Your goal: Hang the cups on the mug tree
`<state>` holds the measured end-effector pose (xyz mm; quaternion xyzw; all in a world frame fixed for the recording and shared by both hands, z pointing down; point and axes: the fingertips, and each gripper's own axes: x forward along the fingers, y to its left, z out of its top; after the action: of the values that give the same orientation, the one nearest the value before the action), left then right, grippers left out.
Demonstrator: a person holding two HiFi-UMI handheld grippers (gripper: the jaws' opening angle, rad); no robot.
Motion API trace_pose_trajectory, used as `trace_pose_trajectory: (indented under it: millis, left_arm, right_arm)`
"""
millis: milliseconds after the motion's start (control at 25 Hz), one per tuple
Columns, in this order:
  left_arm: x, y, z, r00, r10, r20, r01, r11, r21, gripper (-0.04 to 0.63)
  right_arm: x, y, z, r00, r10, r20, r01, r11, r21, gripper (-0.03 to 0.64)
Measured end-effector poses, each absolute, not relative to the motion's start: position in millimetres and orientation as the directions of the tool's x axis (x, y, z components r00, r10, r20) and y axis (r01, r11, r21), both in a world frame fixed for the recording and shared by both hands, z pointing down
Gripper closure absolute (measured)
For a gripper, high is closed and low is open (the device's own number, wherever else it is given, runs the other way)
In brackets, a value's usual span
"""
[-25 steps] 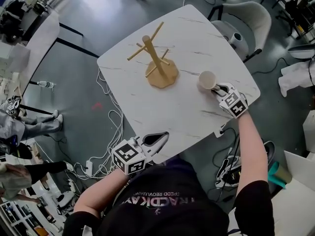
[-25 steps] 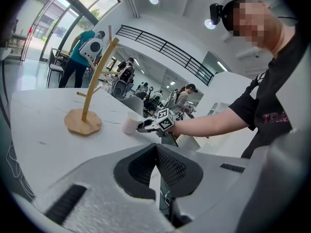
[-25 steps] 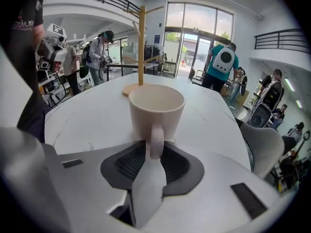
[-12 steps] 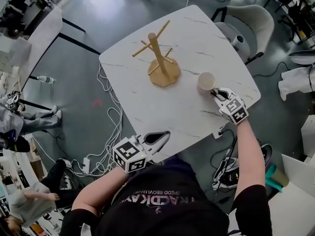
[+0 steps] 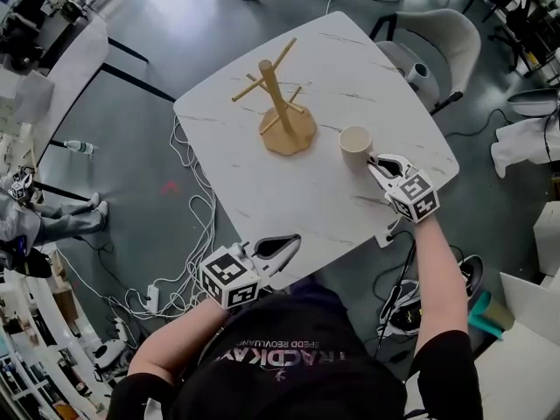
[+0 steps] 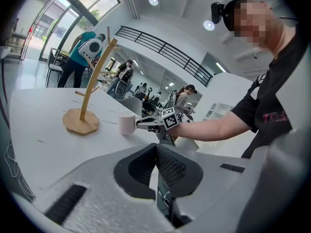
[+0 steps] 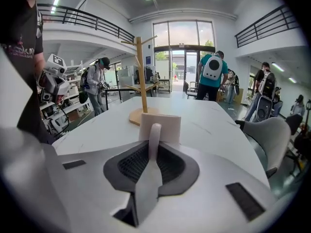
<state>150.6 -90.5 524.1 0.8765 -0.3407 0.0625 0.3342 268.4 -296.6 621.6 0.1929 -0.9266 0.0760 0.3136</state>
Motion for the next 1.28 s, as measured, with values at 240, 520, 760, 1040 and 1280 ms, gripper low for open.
trace_pose_trajectory:
  millis: [240, 520, 760, 1040, 1280]
  left_arm:
    - [150, -86, 519, 0.756, -0.564, 0.333, -0.644, -0.546, 0.537, 0.598]
    - [148, -83, 516, 0.758, -0.567, 0.322, -0.641, -0.559, 0.526, 0.598]
    - [139, -75, 507, 0.768, -0.564, 0.304, -0.631, -0.581, 0.515, 0.598]
    - [112, -69, 502, 0.809, -0.525, 0.266, -0.579, -0.629, 0.518, 0.598]
    - [77, -61, 492, 0.859, -0.453, 0.239, -0.507, -0.688, 0.519, 0.598]
  right_arm:
    - [264, -292, 611, -0.696, -0.359, 0.622, -0.432, 0.901, 0.036, 0.569]
    - [255, -285, 591, -0.663, -0.403, 0.631, -0.446, 0.89, 0.099, 0.569]
    - [239, -279, 556, -0.652, -0.442, 0.616, -0.486, 0.867, 0.109, 0.569]
    - [210, -269, 514, -0.604, -0.481, 0.636, -0.516, 0.843, 0.148, 0.569]
    - [180, -259, 484, -0.514, -0.53, 0.675, -0.531, 0.814, 0.235, 0.569]
